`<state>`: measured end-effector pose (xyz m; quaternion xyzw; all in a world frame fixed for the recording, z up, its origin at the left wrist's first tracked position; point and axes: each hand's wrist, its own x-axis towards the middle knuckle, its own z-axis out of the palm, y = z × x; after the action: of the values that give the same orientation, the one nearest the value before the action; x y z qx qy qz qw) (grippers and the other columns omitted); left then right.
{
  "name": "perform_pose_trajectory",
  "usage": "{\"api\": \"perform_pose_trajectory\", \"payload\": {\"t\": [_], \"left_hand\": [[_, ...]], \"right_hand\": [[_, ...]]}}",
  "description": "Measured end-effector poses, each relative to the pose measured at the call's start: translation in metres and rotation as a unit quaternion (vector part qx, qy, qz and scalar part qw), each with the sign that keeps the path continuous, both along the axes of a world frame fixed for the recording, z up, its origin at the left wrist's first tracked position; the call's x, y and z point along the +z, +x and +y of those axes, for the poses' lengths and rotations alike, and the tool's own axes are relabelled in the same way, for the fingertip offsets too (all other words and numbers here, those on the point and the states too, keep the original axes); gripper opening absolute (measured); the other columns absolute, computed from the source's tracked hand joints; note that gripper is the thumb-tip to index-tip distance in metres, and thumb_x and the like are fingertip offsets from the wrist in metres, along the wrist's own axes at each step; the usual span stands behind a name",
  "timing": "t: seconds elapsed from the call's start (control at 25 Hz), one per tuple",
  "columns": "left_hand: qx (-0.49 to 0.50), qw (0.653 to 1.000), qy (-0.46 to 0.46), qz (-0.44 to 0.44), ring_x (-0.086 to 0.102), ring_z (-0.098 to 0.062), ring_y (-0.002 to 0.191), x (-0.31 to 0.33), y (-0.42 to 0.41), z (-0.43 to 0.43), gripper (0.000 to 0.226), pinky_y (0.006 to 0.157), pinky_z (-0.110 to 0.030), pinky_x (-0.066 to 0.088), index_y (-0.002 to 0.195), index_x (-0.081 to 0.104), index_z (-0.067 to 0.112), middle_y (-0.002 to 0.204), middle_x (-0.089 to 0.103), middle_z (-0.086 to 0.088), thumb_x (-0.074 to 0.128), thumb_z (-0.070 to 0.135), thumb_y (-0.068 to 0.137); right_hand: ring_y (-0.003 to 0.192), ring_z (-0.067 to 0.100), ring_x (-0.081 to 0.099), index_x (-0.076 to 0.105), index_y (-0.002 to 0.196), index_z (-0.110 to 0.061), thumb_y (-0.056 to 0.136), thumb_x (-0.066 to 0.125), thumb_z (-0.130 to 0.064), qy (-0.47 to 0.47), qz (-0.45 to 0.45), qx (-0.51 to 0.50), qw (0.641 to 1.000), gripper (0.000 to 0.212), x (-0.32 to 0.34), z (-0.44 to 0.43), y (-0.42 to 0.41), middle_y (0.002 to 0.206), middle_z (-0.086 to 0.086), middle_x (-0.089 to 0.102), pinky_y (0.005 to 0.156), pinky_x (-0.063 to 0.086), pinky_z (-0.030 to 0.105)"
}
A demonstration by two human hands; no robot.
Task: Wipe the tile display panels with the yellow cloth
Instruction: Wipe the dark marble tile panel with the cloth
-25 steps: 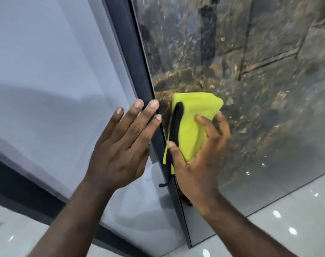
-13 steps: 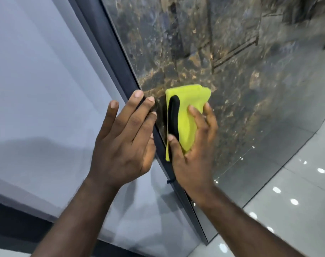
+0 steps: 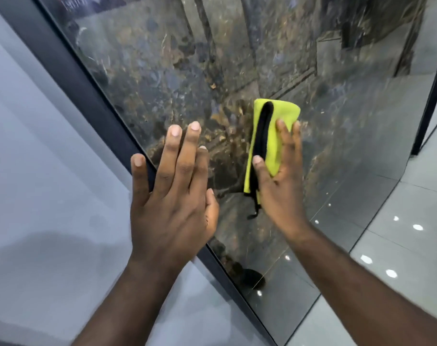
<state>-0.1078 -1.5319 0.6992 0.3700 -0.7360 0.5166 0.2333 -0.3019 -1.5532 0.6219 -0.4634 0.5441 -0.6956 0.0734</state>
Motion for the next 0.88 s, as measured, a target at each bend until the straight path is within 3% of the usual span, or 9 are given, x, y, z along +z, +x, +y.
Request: {"api": "perform_pose_trajectory", "payload": {"t": [0.12,0.24,0.32,0.4,0.48,0.52,0.72,0.8,0.88], "left_hand": [[0.022,1.0,0.015,0.014,0.006,-0.031,0.168,0.0,-0.018,-0.003,0.073,0.131,-0.055,-0.016,0.165,0.038,0.005,0.181,0.013,-0.012,0.05,0.04,0.103],[0.019,1.0,0.018,0.017,0.006,-0.031,0.168,0.01,-0.039,-0.015,0.074,0.133,-0.055,-0.014,0.166,0.036,0.003,0.181,0.012,-0.013,0.049,0.041,0.104],[0.02,0.999,0.018,0.018,0.007,-0.03,0.168,0.016,-0.048,-0.021,0.073,0.133,-0.056,-0.011,0.166,0.036,0.003,0.181,0.013,-0.012,0.05,0.041,0.104],[0.024,1.0,0.013,0.012,0.009,-0.03,0.168,0.02,-0.058,-0.026,0.073,0.134,-0.056,-0.009,0.166,0.036,0.003,0.181,0.015,-0.012,0.05,0.041,0.105],[0.028,0.999,0.004,0.022,0.011,-0.031,0.168,0.025,-0.073,-0.033,0.072,0.134,-0.056,-0.01,0.165,0.037,0.003,0.181,0.016,-0.012,0.05,0.041,0.106],[0.023,0.999,-0.001,0.028,0.011,-0.031,0.167,0.028,-0.081,-0.038,0.071,0.134,-0.055,-0.009,0.165,0.038,0.003,0.18,0.016,-0.012,0.05,0.042,0.106],[0.008,1.0,-0.007,0.019,0.022,-0.034,0.165,0.026,-0.107,-0.056,0.072,0.135,-0.058,0.016,0.167,0.035,0.002,0.177,0.025,-0.015,0.051,0.04,0.108],[0.014,1.0,-0.016,0.01,0.026,-0.035,0.164,0.02,-0.108,-0.058,0.072,0.132,-0.06,0.024,0.168,0.033,0.001,0.176,0.028,-0.015,0.051,0.039,0.109],[0.021,0.999,-0.025,0.012,0.026,-0.035,0.164,0.016,-0.107,-0.057,0.072,0.131,-0.061,0.025,0.168,0.033,0.001,0.176,0.029,-0.015,0.051,0.038,0.109]], "right_hand": [[0.164,0.012,0.003,0.021,0.169,-0.029,0.106,0.063,-0.016,0.057,-0.022,-0.009,0.998,0.078,-0.013,0.001,-0.019,0.179,-0.003,-0.005,0.13,0.022,0.053],[0.165,0.016,0.002,0.025,0.168,-0.027,0.108,0.063,-0.014,-0.017,0.099,0.061,0.993,0.072,0.01,0.008,-0.009,0.179,0.004,-0.007,0.131,0.023,0.048],[0.165,0.015,0.003,0.028,0.166,-0.024,0.108,0.062,-0.011,-0.069,0.148,0.045,0.985,0.069,0.038,-0.01,-0.032,0.178,0.01,-0.004,0.132,0.018,0.038],[0.164,0.012,0.003,0.027,0.168,-0.026,0.107,0.061,-0.011,-0.051,0.069,-0.002,0.996,0.071,0.045,-0.033,-0.067,0.179,0.006,-0.003,0.133,0.016,0.036],[0.163,0.007,0.001,0.021,0.169,-0.037,0.106,0.062,-0.015,0.016,-0.053,-0.017,0.998,0.078,0.03,-0.037,-0.076,0.179,-0.005,-0.008,0.132,0.02,0.049],[0.163,0.008,-0.001,0.018,0.168,-0.041,0.106,0.062,-0.016,0.046,-0.071,-0.01,0.996,0.08,0.02,-0.03,-0.068,0.178,-0.01,-0.01,0.131,0.02,0.054],[0.165,0.016,0.0,0.022,0.167,-0.034,0.106,0.062,-0.012,-0.052,0.086,0.05,0.994,0.077,0.041,-0.031,-0.07,0.178,-0.001,-0.01,0.133,0.017,0.051],[0.165,0.018,0.003,0.027,0.168,-0.024,0.106,0.061,-0.01,-0.063,0.067,0.005,0.996,0.071,0.045,-0.058,-0.106,0.179,0.008,-0.003,0.133,0.018,0.048],[0.165,0.015,0.003,0.025,0.169,-0.022,0.108,0.058,-0.011,-0.026,-0.025,-0.023,0.999,0.071,0.024,-0.065,-0.118,0.179,0.007,-0.003,0.131,0.019,0.049]]}}
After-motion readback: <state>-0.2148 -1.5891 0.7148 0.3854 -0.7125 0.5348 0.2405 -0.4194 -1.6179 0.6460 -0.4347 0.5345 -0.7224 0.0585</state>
